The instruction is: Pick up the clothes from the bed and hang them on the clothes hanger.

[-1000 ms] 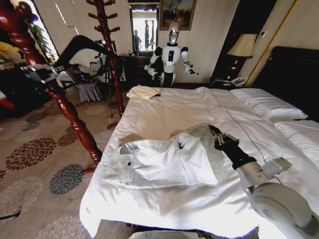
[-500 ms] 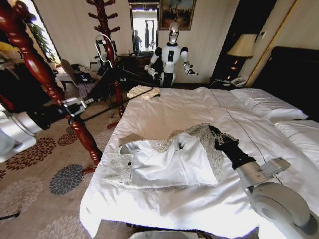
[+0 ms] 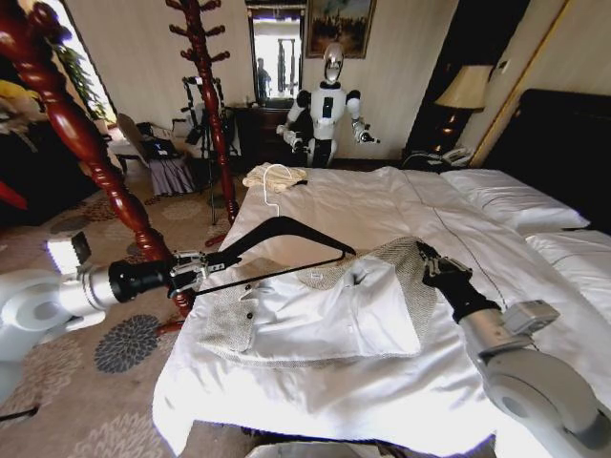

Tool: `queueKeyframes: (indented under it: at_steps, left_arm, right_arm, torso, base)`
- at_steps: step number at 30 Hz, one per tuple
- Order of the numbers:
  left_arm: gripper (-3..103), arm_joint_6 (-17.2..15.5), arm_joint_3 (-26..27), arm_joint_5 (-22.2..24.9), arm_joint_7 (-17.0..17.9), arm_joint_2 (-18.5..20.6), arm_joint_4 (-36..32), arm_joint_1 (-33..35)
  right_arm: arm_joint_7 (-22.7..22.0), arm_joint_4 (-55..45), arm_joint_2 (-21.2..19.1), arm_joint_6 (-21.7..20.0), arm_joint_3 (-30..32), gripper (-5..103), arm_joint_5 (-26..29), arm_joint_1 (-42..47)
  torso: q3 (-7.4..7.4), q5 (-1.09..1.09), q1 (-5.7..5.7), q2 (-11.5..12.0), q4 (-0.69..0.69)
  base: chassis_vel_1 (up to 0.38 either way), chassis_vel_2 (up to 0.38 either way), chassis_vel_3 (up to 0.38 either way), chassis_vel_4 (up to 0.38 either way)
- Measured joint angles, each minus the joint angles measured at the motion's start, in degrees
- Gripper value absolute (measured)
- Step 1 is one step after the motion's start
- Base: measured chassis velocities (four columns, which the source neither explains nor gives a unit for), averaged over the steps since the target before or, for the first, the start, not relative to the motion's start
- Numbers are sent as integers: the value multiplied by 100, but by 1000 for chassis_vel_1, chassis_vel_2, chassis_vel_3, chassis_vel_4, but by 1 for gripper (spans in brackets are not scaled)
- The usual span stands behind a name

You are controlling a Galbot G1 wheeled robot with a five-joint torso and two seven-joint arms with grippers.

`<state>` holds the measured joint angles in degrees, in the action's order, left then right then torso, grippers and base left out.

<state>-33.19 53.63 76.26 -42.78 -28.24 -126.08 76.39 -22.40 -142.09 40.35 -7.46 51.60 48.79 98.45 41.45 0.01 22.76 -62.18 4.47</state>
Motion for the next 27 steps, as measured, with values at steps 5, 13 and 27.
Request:
queueKeyframes:
  at_steps: [5,13,27]
  left_arm:
    - [18,10,-124,-120,-44,-161,-79,2]
    - [18,182,-756,-1189,34,-913,-25,-172]
    - [18,262,-1450,-1988,65,-1927,266,-203]
  right_arm:
    - [-3,-16,-26,-5,18,0,20,-25]
    - [805,-113,-18,524,-60,0,467,-18]
    - [1705,-115,-69,1184,-158,0,972,-70]
  torso:
    - [0,0,0,0,0]
    - [0,-3,0,0,0]
    - [0,0,0,1,0]
  base:
    - [0,0,0,0]
    - [0,0,0,0]
    - [0,0,0,0]
